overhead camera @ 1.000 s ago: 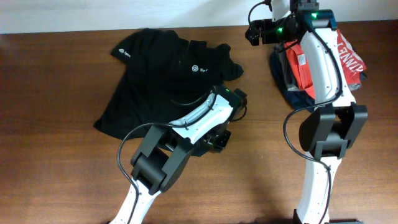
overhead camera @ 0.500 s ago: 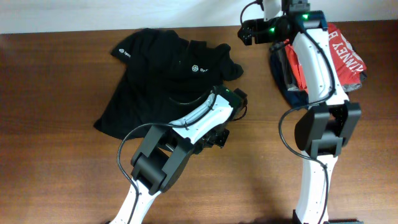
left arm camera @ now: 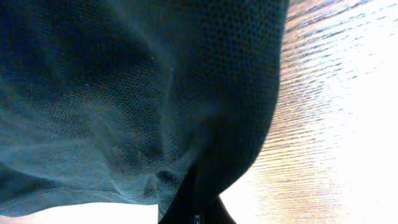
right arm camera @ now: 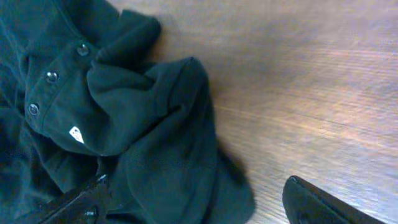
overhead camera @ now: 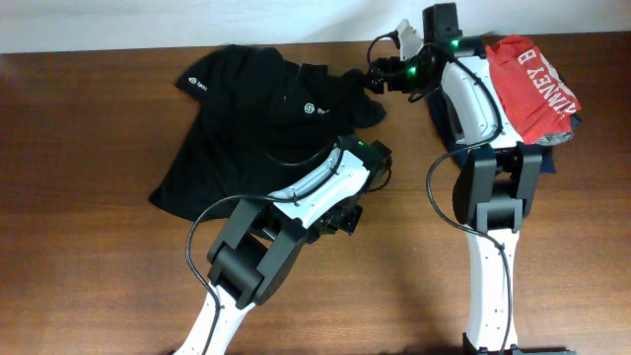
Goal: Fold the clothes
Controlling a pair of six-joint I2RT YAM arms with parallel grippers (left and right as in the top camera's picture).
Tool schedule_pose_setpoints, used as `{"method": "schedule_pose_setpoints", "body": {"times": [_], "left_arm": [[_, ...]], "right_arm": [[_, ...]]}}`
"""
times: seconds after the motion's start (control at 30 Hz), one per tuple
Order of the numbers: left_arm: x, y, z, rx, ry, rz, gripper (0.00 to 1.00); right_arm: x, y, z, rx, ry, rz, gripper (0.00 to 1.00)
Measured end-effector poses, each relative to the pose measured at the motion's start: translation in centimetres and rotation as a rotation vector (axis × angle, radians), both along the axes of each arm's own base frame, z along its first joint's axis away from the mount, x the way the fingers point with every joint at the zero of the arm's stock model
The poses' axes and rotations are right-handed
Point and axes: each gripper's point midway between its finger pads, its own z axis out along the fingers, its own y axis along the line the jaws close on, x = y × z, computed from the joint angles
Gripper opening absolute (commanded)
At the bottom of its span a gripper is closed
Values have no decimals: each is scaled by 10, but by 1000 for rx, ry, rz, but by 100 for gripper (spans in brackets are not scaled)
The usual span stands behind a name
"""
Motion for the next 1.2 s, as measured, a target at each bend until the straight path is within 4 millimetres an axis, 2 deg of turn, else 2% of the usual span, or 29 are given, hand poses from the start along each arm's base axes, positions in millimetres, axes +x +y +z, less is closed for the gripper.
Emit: {"method": "schedule_pose_setpoints", "body": {"times": [0.33, 0.4, 0.5, 0.57, 0.67, 0.7, 0.87, 0.97, 1.03, 1.13, 1.2], "left_arm": [[1, 1, 0, 6, -6, -2, 1], [1, 1, 0, 6, -5, -2, 1], [1, 1, 0, 6, -5, -2, 1], [1, 1, 0, 7, -5, -2, 1], [1, 1, 0, 7, -5, -2, 1], [1, 1, 0, 7, -5, -3, 1], [2, 3, 0, 8, -3, 3, 1], [10, 6, 6, -4, -17, 23, 1], [22, 7, 17, -31, -46, 48, 1], [52, 16, 59, -99, -153, 104, 1], [64, 23, 82, -125, -212, 126, 1]], "right_arm": [[-24, 36, -40, -3, 119, 61, 89], [-26, 39, -50, -15, 135, 67, 87], [-25, 37, -52, -33, 136, 61, 81], [-25, 35, -54, -47, 139, 54, 63], [-27, 28, -59, -83, 156, 36, 15], [-28, 26, -62, -92, 160, 34, 6], [-32, 14, -68, -109, 200, 6, 4], [-37, 2, -61, -108, 232, -12, 4], [-35, -9, -47, -99, 236, -30, 3], [-32, -23, -12, -91, 212, -46, 4], [-31, -29, 16, -87, 180, -51, 4]]}}
